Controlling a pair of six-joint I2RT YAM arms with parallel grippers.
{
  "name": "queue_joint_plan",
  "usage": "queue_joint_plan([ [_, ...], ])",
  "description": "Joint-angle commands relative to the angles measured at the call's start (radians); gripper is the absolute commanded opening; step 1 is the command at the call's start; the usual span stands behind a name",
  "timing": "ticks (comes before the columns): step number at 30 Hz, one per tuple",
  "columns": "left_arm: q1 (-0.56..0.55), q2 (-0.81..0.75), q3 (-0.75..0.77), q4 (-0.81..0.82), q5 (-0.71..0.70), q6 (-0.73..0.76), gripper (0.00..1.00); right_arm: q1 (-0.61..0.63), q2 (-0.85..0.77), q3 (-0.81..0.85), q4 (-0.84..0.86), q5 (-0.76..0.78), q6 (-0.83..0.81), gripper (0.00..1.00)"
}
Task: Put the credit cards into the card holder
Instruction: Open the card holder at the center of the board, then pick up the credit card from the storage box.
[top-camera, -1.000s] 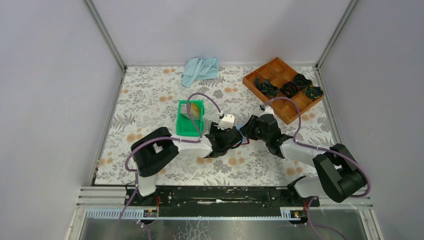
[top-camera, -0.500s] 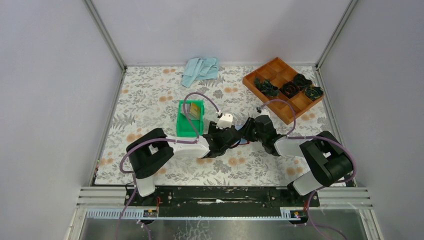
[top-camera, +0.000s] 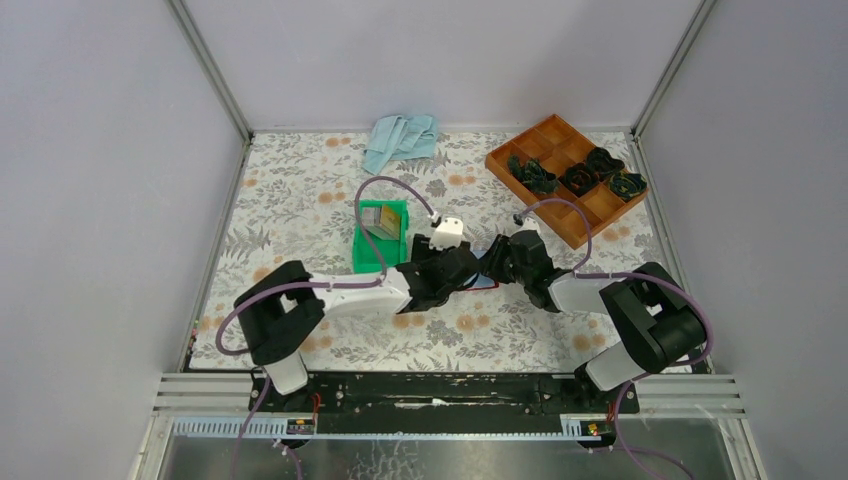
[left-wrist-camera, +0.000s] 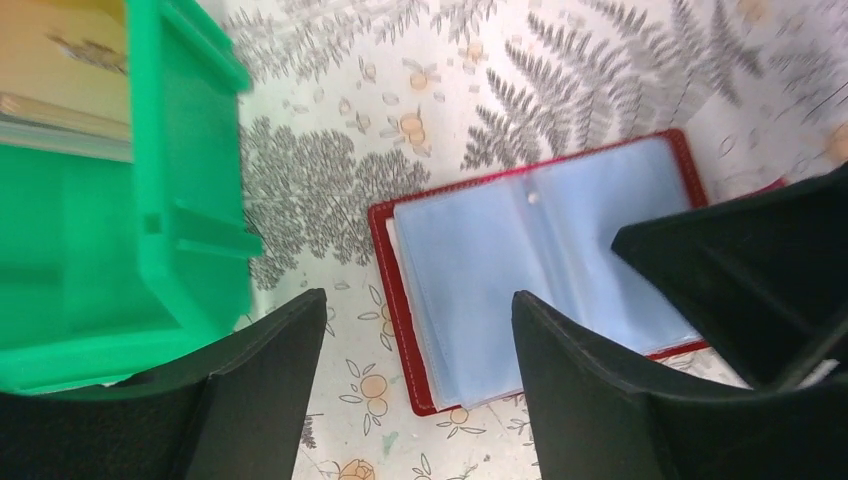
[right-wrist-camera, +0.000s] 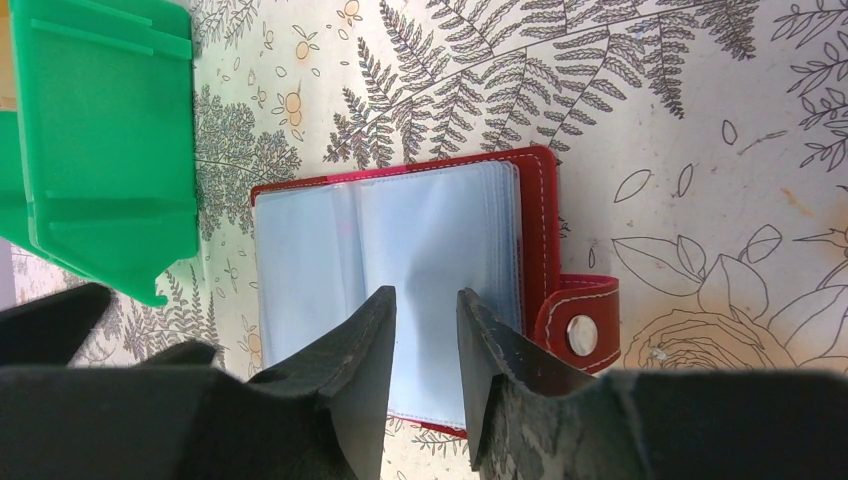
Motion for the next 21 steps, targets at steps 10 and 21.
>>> queue_joint_plan([
  [10,0.201,-0.245,0.154,-0.227,-0.017,0.059,0.86,0.005,-0.039,0.017,-0.041,0.006,-0.042,0.37],
  [21,0.527,-0.202,0.250,-0.272,0.273,0.112,0.80,0.004,-0.027,0.033,-0.025,-0.027,-0.042,0.37],
])
